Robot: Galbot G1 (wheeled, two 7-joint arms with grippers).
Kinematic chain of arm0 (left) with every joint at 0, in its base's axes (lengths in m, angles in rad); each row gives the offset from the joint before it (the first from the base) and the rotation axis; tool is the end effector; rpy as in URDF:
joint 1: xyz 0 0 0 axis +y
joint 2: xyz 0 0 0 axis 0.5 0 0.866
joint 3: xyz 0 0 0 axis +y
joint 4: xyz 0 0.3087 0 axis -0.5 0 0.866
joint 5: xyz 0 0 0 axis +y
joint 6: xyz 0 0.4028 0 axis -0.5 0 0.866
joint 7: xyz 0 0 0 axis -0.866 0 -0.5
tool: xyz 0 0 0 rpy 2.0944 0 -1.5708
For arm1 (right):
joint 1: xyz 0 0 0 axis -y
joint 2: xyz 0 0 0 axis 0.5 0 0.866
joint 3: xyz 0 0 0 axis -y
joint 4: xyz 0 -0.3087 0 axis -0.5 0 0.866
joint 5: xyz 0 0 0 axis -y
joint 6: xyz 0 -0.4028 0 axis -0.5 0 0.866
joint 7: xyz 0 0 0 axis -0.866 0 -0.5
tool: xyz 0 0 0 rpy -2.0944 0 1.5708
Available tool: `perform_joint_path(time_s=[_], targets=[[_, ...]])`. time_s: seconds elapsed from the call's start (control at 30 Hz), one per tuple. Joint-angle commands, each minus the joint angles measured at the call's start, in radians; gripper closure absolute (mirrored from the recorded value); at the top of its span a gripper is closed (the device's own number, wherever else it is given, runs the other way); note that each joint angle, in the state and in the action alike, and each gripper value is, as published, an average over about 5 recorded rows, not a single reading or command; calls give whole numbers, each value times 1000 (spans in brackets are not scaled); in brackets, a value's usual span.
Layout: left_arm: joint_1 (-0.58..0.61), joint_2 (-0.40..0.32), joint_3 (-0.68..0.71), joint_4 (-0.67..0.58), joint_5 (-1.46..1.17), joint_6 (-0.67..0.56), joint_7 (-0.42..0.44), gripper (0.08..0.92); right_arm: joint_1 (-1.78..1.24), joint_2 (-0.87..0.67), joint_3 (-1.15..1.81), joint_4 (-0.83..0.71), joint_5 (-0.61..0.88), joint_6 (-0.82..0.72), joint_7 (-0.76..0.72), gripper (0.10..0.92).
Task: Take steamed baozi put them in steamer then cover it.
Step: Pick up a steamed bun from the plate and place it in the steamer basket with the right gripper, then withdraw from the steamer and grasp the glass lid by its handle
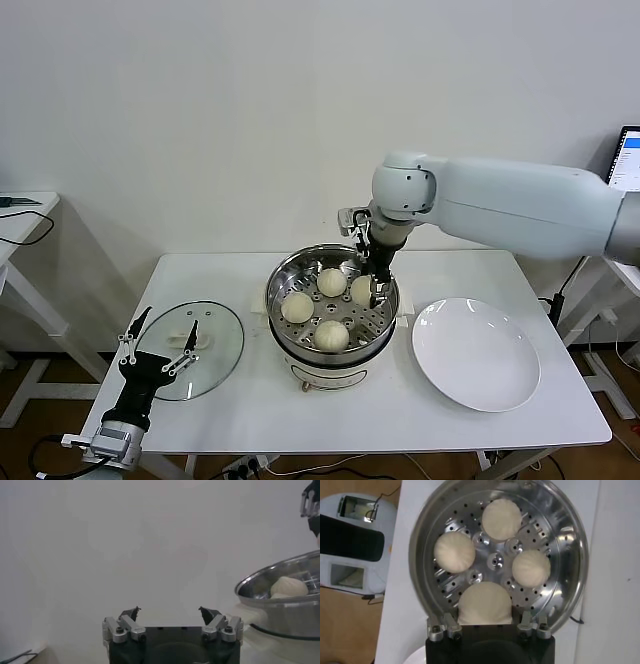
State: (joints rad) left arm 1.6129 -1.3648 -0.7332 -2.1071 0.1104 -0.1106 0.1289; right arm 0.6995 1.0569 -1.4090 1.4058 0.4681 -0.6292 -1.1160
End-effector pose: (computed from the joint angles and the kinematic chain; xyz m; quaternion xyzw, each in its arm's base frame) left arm 0.2398 0.0916 -0.2541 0.0391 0.9783 0.2003 0.0356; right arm 0.5259 0.1393 -0.0494 0.5323 -0.4996 0.5436 0.4141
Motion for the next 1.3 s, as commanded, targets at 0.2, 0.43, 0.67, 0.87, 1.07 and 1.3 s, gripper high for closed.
perform_joint_path(time_s=[0.2,0.43,0.67,0.87,1.07,1.3], targets=[[6,1,-7,3,-1,-2,1,177,-134,60,42,-94,-84,2,-3,338],[8,0,-8,-1,-1,-3,1,177,-151,69,45,-115,-106,4,-6,338],[6,-2,-4,3,-1,-2,0,177,-157,69,55,-123,-112,8,-5,334],[7,-3,-3,5,0,-1,0,177,-154,45,108,-116,-97,12,-4,230],[12,-5,1,-6,0,0,0,177,-86,-58,175,-74,-49,31,-33,203],[8,-16,-1,-8,-14,5,7,177,-136,-269,373,-3,3,50,-46,203]])
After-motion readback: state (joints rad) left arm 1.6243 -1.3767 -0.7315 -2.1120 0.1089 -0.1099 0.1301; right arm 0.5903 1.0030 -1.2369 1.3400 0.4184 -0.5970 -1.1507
